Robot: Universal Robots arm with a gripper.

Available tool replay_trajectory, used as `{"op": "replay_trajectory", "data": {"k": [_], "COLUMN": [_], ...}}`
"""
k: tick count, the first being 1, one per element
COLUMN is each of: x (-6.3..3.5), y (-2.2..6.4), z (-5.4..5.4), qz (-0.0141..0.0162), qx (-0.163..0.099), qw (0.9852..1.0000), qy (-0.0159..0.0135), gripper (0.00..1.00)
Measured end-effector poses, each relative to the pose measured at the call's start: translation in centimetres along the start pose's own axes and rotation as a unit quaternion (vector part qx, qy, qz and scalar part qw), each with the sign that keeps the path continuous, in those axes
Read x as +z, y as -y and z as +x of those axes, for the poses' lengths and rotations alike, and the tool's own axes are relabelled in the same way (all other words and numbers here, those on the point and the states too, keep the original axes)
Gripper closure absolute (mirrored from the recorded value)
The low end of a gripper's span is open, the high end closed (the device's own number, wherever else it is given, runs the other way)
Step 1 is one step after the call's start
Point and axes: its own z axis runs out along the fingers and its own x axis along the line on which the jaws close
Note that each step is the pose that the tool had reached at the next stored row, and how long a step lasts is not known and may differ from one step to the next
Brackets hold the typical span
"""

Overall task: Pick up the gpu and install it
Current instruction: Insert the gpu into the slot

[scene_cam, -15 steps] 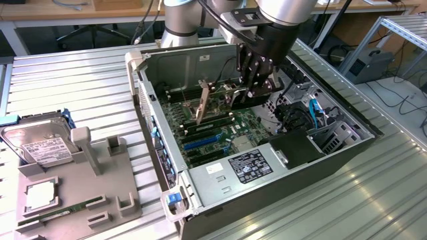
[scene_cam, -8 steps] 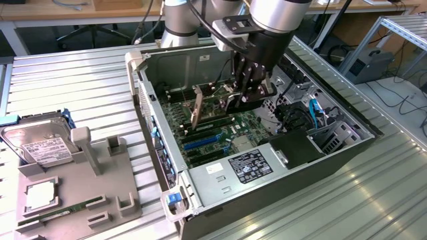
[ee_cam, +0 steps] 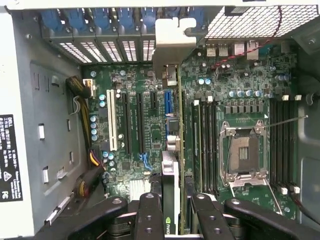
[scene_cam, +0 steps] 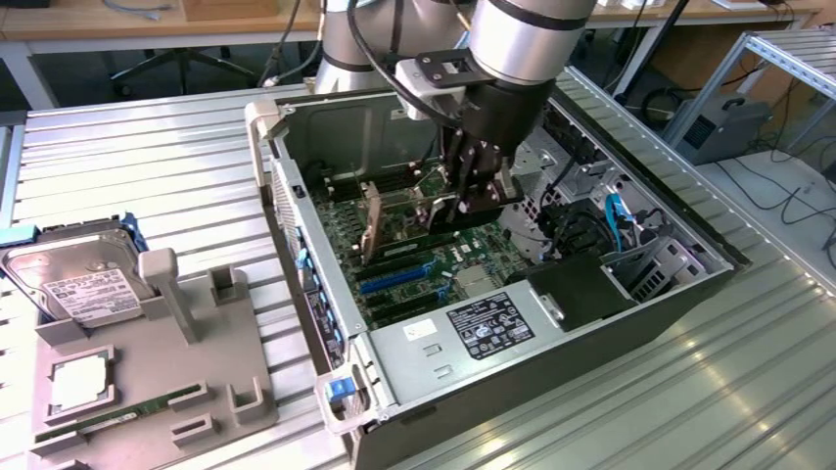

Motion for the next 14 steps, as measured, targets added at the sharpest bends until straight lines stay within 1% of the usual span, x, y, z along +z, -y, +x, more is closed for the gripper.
{"op": "replay_trajectory", "data": {"k": [2, 3, 5, 14], "x": [1.27, 2.43, 3.28, 4.36], "y": [-0.97, -1.35, -1.60, -1.60], "z": [0.1, 0.2, 0.3, 0.4], "qz": [0.0001, 0.0008, 0.0009, 0.0009], "qx": [0.000, 0.000, 0.000, 0.000], "qw": [1.0000, 1.0000, 1.0000, 1.0000], "qy": [0.0000, 0.0001, 0.0001, 0.0001], "gripper": [0.73, 0.73, 0.73, 0.73]}}
